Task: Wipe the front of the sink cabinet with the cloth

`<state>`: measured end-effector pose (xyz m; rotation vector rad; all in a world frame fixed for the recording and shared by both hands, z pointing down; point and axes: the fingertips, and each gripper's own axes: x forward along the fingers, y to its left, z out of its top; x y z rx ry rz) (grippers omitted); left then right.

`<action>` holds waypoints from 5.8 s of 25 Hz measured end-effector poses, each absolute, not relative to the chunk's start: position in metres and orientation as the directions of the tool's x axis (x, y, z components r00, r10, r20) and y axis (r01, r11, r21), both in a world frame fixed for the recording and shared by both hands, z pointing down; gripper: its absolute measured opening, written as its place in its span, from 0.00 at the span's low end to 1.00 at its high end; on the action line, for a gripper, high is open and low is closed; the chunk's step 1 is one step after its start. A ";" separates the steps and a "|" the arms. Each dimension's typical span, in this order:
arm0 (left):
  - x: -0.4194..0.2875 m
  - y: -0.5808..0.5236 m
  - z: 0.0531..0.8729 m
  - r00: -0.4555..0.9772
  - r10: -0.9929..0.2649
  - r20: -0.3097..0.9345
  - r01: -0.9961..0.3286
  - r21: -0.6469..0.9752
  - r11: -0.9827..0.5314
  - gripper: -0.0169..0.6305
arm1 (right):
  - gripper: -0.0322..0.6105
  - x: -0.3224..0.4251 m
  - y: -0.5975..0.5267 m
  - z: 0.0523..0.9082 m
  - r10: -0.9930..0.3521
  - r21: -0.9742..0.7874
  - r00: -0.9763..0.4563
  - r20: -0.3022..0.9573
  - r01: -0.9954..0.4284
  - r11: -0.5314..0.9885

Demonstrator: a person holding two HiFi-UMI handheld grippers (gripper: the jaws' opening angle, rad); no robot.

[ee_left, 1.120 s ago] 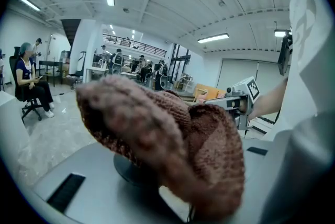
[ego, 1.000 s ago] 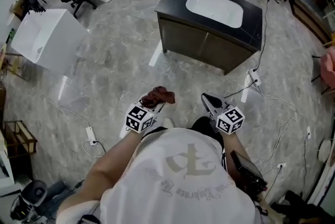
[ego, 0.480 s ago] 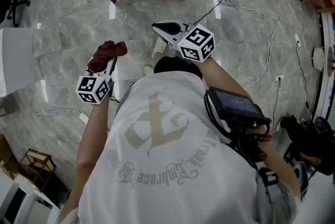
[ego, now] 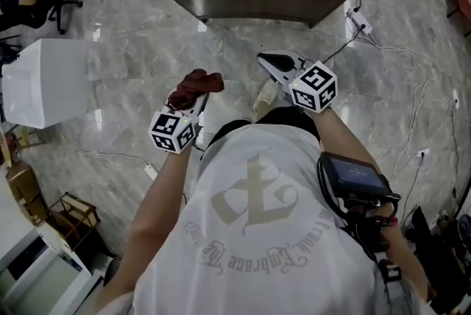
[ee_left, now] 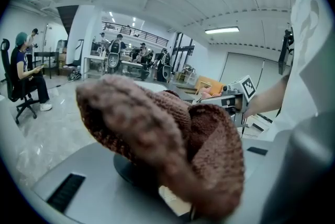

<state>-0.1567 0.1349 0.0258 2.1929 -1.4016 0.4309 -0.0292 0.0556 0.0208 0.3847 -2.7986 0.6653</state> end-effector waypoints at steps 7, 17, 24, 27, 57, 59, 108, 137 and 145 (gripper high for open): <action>-0.216 0.076 0.045 0.377 -0.718 0.586 -0.926 0.229 -0.299 0.21 | 0.07 -0.070 0.006 0.044 -0.167 -0.450 -0.942 0.291 -0.289 0.845; -0.222 0.028 0.099 0.455 -0.591 0.666 -0.881 0.241 -0.408 0.21 | 0.07 -0.069 -0.017 0.073 -0.271 -0.470 -0.921 0.282 -0.378 0.798; -0.236 -0.003 0.159 0.540 -0.488 0.686 -0.820 0.299 -0.487 0.21 | 0.07 -0.090 -0.011 0.107 -0.344 -0.404 -0.854 0.391 -0.495 0.769; -0.260 -0.024 0.182 0.567 -0.476 0.672 -0.798 0.304 -0.521 0.21 | 0.07 -0.102 -0.024 0.125 -0.429 -0.390 -0.815 0.390 -0.568 0.725; -0.477 -0.189 0.245 0.174 -0.734 0.656 -0.984 0.078 -0.163 0.21 | 0.07 -0.174 -0.043 0.256 -0.435 -0.501 -0.810 0.393 -0.585 0.638; -0.476 -0.195 0.245 0.161 -0.723 0.672 -0.984 0.055 -0.168 0.21 | 0.07 -0.174 -0.038 0.257 -0.432 -0.516 -0.810 0.397 -0.586 0.625; -0.148 -0.246 0.283 0.627 -0.475 0.618 -0.744 0.293 -0.601 0.21 | 0.07 -0.146 0.001 0.277 -0.603 -0.652 -0.739 0.301 -0.621 0.435; -0.398 -0.224 0.294 0.276 -0.708 0.650 -0.954 0.276 -0.118 0.21 | 0.07 -0.210 0.004 0.273 -0.342 -0.672 -0.882 0.324 -0.469 0.573; -0.460 -0.216 0.306 0.169 -0.677 0.716 -0.983 0.175 -0.060 0.21 | 0.07 -0.221 0.005 0.271 -0.312 -0.680 -0.895 0.319 -0.446 0.582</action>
